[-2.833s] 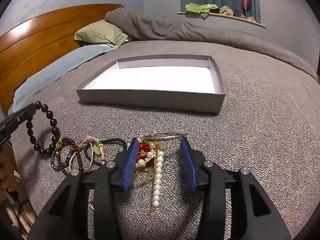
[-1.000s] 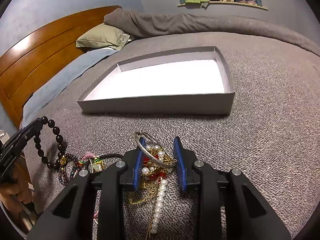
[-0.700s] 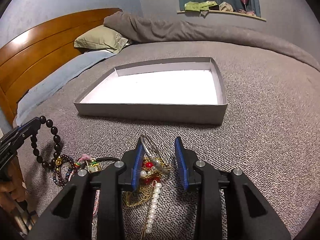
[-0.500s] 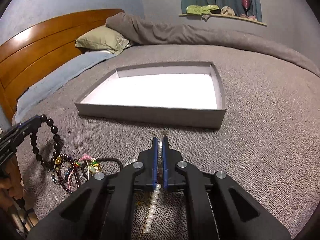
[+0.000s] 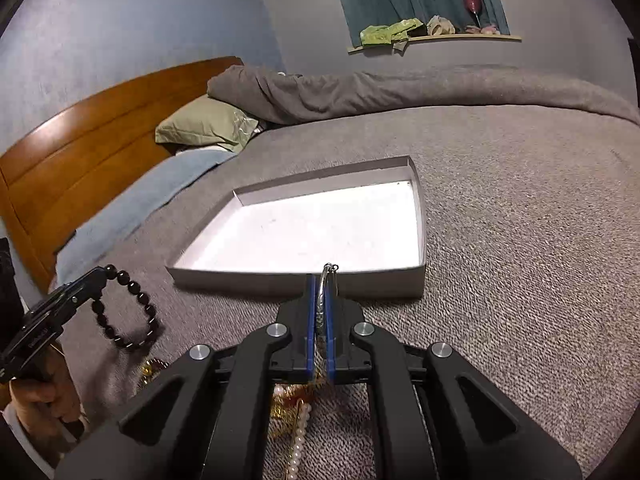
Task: Organize jewelry
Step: 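Carry both items into the grey tray and open both grippers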
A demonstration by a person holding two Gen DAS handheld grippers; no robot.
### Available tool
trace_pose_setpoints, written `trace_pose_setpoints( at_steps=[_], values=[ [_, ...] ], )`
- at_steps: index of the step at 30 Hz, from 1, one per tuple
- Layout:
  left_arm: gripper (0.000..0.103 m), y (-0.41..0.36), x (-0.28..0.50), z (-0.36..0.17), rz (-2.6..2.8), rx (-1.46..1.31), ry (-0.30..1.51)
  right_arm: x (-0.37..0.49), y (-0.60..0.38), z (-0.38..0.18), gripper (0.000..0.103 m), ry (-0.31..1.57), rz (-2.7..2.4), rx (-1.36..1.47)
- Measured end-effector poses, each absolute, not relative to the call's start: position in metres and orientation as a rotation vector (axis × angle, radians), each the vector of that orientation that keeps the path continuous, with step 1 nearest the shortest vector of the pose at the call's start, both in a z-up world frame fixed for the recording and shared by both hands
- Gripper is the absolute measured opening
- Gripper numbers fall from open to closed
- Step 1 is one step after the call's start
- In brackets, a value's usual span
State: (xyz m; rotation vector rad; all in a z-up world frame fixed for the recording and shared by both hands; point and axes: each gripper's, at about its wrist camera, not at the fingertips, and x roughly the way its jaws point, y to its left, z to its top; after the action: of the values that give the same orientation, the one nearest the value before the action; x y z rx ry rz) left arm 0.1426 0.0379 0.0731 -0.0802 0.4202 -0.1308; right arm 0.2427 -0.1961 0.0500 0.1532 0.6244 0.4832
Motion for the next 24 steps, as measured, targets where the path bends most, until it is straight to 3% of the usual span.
trace_pose_setpoints(
  at_steps=[18, 24],
  values=[
    [0.015, 0.03, 0.221, 0.11, -0.194, -0.119, 0.329, 0.296, -0.168, 0.065, 0.004, 0.58, 0.488, 0.064],
    [0.015, 0.028, 0.257, 0.092, -0.193, -0.126, 0.382, 0.32, -0.159, 0.05, 0.004, 0.637, 0.493, 0.036]
  ],
)
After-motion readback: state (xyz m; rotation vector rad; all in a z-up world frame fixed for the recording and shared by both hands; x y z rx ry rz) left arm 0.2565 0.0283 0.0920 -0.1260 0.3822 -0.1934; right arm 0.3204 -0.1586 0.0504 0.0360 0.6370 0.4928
